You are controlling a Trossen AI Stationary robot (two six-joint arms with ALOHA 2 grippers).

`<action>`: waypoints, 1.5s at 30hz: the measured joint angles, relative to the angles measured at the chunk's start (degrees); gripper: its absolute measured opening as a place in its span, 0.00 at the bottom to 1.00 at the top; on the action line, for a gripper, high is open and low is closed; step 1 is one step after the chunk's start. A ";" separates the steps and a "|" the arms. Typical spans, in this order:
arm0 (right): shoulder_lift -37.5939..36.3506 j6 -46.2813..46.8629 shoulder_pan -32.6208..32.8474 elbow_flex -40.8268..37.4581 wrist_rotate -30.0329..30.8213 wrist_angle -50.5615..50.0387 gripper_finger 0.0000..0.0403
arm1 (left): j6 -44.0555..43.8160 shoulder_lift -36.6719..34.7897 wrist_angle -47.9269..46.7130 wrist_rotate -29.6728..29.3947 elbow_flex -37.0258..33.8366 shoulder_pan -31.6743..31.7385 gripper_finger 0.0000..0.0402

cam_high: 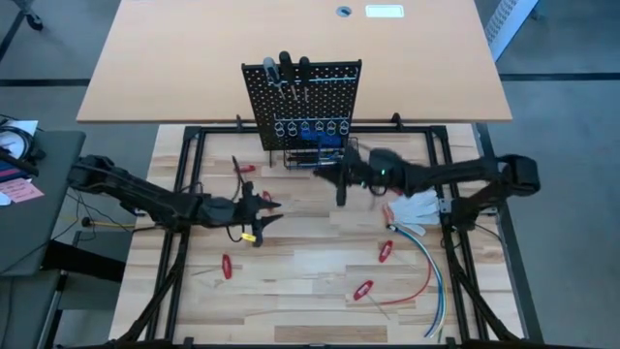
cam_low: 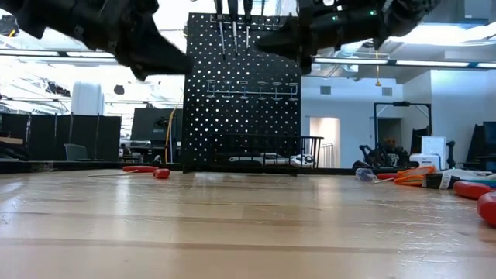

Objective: Hang tools onto peg board
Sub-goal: Hang the blue pick tool on the pegboard

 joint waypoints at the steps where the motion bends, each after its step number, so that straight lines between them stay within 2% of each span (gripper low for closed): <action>1: -1.11 0.63 -1.39 1.07 -0.41 -3.25 0.00 | -0.71 0.81 -0.37 0.06 0.00 -0.21 0.35; 6: -3.73 1.09 -7.24 6.27 -2.68 -13.25 0.00 | -3.24 7.12 1.43 0.13 0.00 -1.62 0.35; 11: -3.26 4.22 -11.93 8.12 -8.54 -15.12 0.00 | -2.74 14.10 7.12 0.14 -0.02 -1.84 0.35; 16: -3.28 5.21 -15.09 8.15 -9.33 -15.68 0.00 | -3.03 17.99 10.40 0.16 -0.02 -1.83 0.35; 45: -3.23 10.69 -20.91 8.15 -17.07 -15.58 0.00 | -2.95 18.52 12.88 0.10 -0.04 -1.82 0.35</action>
